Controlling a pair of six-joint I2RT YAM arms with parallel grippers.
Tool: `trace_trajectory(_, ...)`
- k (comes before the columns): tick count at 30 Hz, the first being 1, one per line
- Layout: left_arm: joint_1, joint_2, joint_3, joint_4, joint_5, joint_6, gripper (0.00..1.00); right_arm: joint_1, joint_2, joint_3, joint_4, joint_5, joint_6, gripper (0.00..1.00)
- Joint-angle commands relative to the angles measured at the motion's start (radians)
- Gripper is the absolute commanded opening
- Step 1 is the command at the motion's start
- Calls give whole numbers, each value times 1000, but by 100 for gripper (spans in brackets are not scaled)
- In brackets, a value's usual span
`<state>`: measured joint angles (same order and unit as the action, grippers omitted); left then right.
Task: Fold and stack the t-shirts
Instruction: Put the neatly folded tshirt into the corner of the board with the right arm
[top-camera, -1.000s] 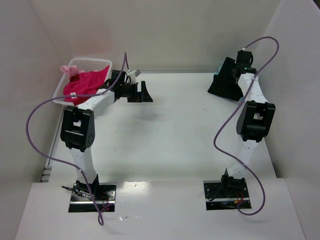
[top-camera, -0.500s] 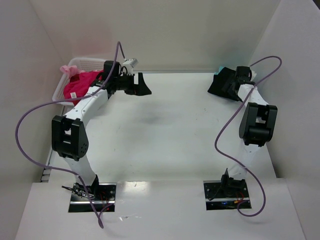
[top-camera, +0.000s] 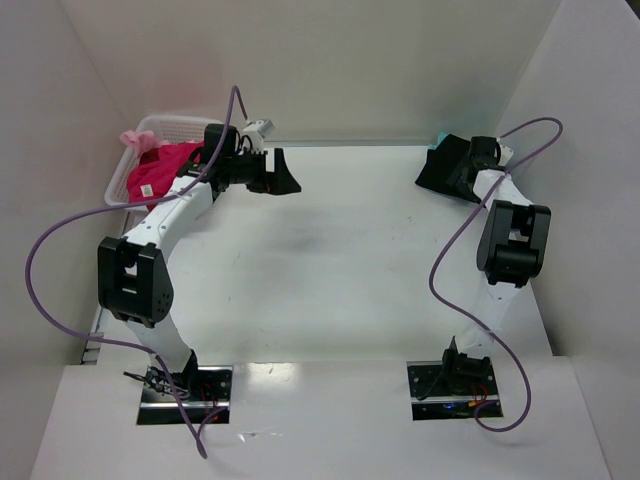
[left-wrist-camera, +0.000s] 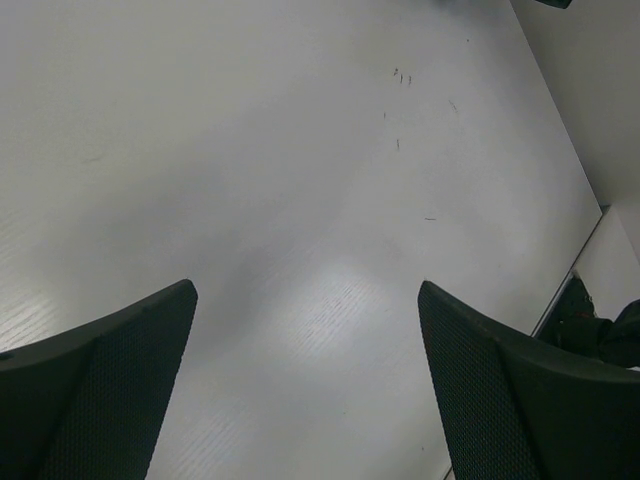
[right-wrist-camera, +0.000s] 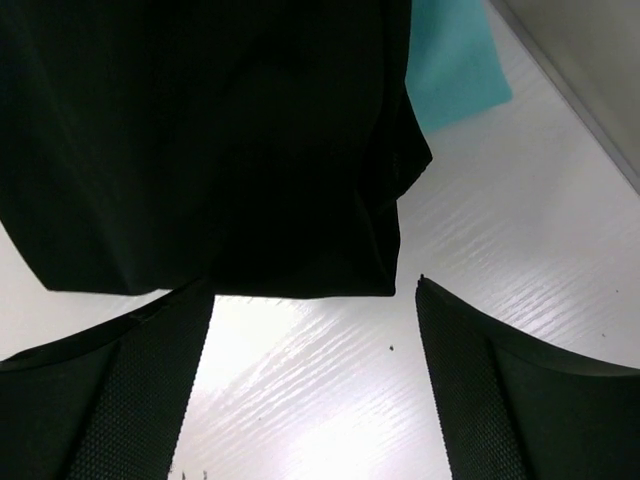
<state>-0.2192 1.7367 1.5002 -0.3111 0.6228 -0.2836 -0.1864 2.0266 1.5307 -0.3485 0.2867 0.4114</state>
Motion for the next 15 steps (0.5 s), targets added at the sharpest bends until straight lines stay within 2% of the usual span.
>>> trace_trajectory(1,6,-19,5,1,-1,38,99,-2,12,-10,91,63,27,85)
trace_trajectory(5,6,-8,14,1,-1,38,99,-2,12,-20,121,113,62,67)
trace_trajectory(8,6,3,14,-8,-1,38,99,-2,3,-43,157,135,72,61)
trace_trajectory(15,6,12,32,-17,-12,38,99,-2,58,-12,143,157,81,35)
